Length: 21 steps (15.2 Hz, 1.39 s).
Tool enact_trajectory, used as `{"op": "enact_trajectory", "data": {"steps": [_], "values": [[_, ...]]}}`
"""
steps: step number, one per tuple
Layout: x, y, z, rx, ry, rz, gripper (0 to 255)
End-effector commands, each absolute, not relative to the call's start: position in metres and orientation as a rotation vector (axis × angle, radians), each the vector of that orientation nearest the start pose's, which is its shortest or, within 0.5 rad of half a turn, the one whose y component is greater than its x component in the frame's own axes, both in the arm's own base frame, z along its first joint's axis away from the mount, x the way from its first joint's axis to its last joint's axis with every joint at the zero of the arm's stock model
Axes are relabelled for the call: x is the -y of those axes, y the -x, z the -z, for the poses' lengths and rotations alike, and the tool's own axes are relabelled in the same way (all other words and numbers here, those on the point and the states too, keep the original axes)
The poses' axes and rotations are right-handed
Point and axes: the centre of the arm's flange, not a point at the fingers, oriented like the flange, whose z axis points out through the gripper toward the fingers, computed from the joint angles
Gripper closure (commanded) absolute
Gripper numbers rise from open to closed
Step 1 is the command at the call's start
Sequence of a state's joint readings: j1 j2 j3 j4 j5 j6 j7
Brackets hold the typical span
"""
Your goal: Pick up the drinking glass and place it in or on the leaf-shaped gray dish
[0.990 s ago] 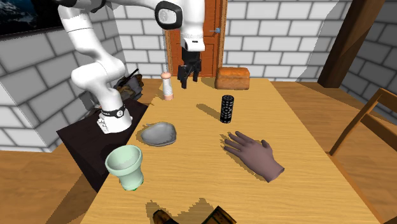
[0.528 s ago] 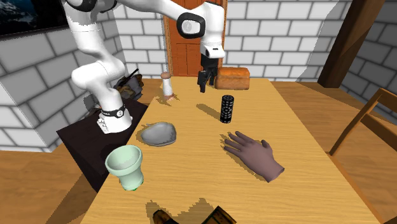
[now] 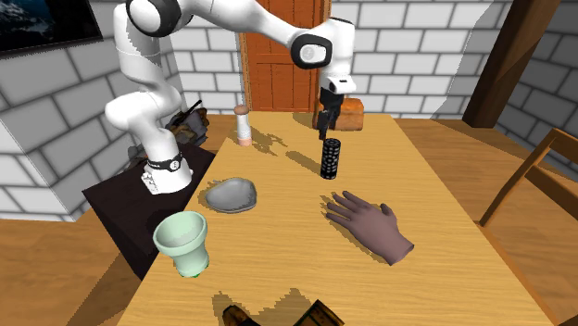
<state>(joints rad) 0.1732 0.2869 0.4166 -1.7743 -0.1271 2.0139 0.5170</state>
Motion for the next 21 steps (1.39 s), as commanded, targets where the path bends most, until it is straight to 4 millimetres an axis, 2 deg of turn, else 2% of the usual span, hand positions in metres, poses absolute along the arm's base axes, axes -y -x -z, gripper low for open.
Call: {"op": "enact_trajectory", "data": {"steps": [1, 8, 16, 17, 21], "values": [[-0.344, -0.546, -0.399, 0.181, 3.146, -0.022, 0], [-0.343, -0.546, -0.359, 0.181, 3.146, -0.022, 0], [-0.343, -0.546, -0.359, 0.181, 3.146, -0.022, 0], [-0.343, -0.546, -0.359, 0.181, 3.146, -0.022, 255], [-0.343, -0.546, -0.359, 0.181, 3.146, -0.022, 255]]}}
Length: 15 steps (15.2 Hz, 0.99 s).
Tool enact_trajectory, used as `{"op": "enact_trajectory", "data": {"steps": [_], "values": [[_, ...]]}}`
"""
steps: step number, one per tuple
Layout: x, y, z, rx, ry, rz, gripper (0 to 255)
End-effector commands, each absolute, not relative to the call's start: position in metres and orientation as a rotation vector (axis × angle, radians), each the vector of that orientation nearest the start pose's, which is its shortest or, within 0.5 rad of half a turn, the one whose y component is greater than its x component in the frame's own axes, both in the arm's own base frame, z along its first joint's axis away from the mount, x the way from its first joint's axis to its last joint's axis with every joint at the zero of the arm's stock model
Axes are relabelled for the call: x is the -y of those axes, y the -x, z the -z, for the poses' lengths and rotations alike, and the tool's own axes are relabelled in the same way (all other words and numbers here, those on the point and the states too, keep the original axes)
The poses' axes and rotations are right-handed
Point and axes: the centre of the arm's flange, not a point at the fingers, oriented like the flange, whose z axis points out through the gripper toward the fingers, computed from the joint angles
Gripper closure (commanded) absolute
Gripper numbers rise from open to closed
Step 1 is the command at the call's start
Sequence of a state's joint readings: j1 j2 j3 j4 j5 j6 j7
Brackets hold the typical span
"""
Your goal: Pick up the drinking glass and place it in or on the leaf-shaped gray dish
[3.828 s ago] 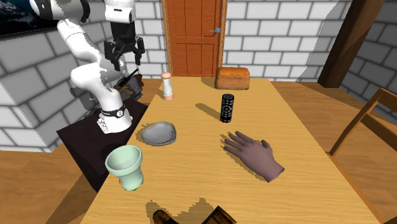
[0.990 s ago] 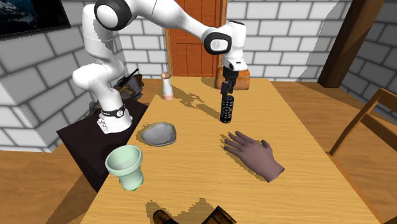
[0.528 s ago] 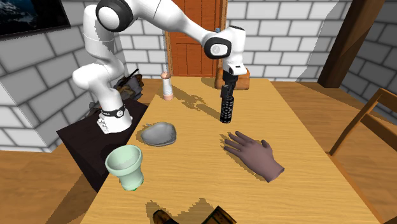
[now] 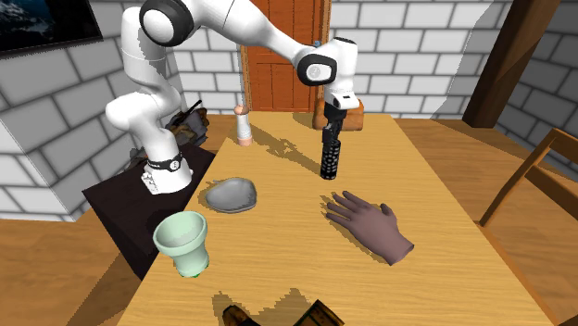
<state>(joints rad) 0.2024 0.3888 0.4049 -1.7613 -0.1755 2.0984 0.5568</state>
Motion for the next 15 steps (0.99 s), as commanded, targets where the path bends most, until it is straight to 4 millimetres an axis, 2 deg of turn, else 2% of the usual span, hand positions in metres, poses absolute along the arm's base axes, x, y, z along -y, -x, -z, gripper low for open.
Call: {"op": "enact_trajectory", "data": {"steps": [1, 5, 15], "values": [[-0.343, -0.546, -0.359, 0.181, 3.146, -0.022, 255], [-0.343, -0.546, -0.359, 0.181, 3.146, -0.022, 255], [-0.343, -0.546, -0.412, 0.181, 3.146, -0.022, 255]]}}
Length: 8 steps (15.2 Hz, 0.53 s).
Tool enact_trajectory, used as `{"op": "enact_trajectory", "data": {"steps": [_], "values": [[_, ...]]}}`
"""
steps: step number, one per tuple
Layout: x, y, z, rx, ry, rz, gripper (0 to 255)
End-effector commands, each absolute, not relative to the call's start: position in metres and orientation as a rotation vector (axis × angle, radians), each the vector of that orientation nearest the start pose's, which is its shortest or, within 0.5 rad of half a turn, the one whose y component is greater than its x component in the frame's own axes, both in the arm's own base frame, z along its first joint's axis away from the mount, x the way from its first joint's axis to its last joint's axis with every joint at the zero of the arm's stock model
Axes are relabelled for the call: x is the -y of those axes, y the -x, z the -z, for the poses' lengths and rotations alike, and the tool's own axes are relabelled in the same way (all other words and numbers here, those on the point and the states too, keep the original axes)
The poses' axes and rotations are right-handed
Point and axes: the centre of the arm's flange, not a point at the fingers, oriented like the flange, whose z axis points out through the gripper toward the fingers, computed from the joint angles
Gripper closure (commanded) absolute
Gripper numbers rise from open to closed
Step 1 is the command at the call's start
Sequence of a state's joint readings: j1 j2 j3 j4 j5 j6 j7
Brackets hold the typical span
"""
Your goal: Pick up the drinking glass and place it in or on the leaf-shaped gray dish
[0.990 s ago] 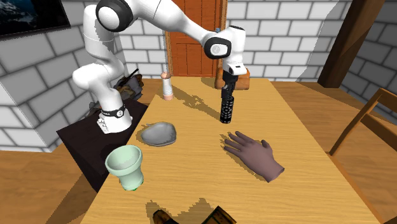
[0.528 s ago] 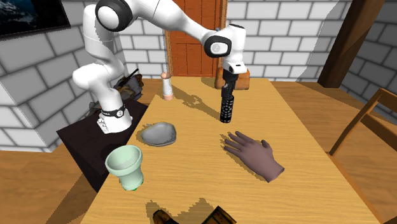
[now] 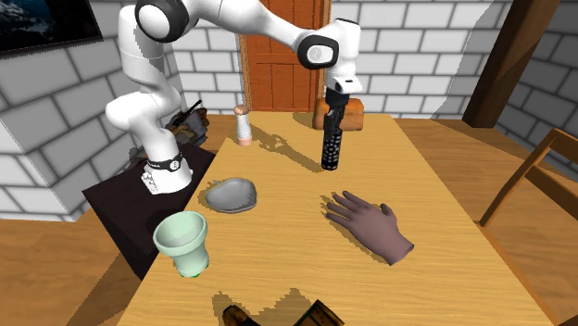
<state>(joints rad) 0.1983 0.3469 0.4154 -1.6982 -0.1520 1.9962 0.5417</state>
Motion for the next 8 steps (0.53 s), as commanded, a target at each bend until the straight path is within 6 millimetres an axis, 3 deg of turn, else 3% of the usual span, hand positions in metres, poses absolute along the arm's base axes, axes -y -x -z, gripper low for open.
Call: {"op": "enact_trajectory", "data": {"steps": [1, 8], "values": [[-0.343, -0.546, -0.417, 0.181, 3.146, -0.022, 255], [-0.343, -0.546, -0.454, 0.181, 3.146, -0.022, 255]]}}
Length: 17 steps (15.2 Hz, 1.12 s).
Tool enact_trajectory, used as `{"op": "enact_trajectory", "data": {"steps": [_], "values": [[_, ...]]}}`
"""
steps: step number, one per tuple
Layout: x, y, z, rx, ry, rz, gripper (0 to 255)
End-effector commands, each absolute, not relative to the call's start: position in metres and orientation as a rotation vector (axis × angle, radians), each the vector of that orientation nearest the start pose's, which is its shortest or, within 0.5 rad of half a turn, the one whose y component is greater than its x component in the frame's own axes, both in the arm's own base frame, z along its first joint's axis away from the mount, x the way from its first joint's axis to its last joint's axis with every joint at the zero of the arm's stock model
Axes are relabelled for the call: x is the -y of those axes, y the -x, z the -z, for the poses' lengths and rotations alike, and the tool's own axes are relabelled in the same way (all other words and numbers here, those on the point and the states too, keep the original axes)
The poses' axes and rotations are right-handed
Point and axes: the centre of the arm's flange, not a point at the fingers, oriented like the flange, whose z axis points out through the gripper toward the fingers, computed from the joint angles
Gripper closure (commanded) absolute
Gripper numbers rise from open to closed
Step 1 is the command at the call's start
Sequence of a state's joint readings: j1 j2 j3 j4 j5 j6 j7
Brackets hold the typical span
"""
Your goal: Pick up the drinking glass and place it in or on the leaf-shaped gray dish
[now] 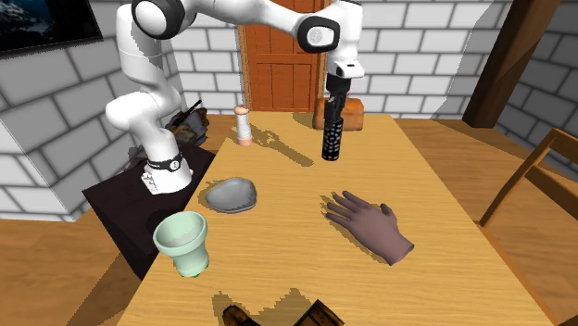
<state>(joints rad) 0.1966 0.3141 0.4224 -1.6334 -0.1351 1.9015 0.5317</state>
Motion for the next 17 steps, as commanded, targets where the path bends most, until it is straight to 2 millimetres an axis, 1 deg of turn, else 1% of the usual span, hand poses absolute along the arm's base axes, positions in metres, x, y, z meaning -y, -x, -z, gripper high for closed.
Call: {"op": "enact_trajectory", "data": {"steps": [1, 5, 17], "values": [[-0.343, -0.546, -0.459, 0.181, 3.146, -0.022, 255], [-0.343, -0.546, -0.479, 0.181, 3.146, -0.022, 255], [-0.207, -0.47, -0.503, 0.181, 3.146, -0.022, 255]]}}
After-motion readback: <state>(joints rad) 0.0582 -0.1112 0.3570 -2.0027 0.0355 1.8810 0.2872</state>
